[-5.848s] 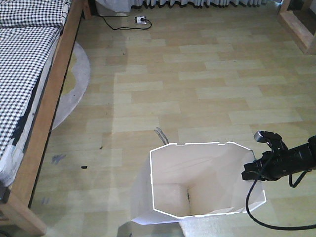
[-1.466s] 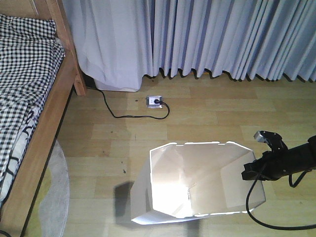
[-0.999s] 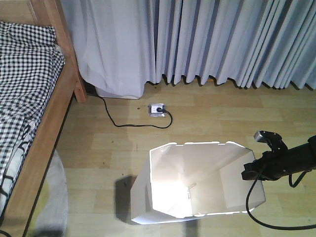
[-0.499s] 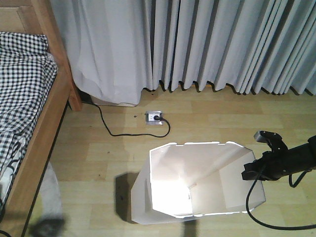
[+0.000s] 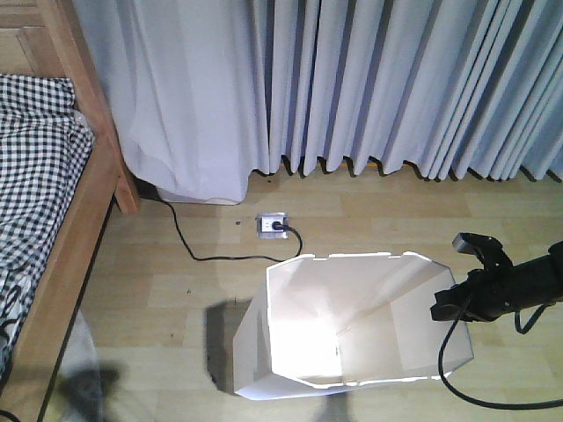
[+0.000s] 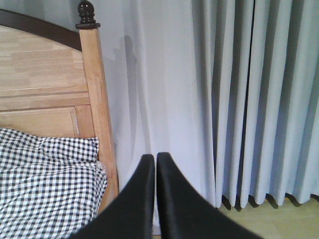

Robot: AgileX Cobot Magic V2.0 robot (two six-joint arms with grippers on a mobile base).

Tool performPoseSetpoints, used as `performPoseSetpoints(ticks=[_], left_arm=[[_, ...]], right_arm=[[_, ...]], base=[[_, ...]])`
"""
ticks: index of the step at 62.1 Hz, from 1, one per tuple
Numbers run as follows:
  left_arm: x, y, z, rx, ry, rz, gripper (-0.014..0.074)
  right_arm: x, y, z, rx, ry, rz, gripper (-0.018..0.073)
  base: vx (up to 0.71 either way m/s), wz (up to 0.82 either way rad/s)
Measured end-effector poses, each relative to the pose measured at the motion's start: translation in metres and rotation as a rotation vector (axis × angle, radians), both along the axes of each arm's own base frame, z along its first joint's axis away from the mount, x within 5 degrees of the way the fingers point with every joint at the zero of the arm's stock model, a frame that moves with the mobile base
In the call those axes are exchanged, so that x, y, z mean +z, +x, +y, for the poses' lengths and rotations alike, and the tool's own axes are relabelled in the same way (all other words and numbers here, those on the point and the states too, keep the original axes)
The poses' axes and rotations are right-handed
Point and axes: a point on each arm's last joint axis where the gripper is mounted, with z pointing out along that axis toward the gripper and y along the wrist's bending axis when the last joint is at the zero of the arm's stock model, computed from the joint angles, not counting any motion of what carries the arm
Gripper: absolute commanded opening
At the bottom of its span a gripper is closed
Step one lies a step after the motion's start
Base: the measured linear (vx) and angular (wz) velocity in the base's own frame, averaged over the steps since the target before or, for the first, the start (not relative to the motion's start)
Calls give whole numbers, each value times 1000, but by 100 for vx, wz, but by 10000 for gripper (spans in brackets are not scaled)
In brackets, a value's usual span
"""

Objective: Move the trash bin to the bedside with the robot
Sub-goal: 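Approach the bed's foot end with the bin held in the right gripper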

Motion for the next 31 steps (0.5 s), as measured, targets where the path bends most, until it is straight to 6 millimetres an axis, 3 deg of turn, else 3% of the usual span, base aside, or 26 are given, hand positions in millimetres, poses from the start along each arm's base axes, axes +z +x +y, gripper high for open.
performPoseSetpoints(ticks=[31], left_arm=[[0, 0, 0, 0, 0, 0, -6]], right_arm=[[0, 0, 0, 0, 0, 0, -4]], base=[[15, 0]])
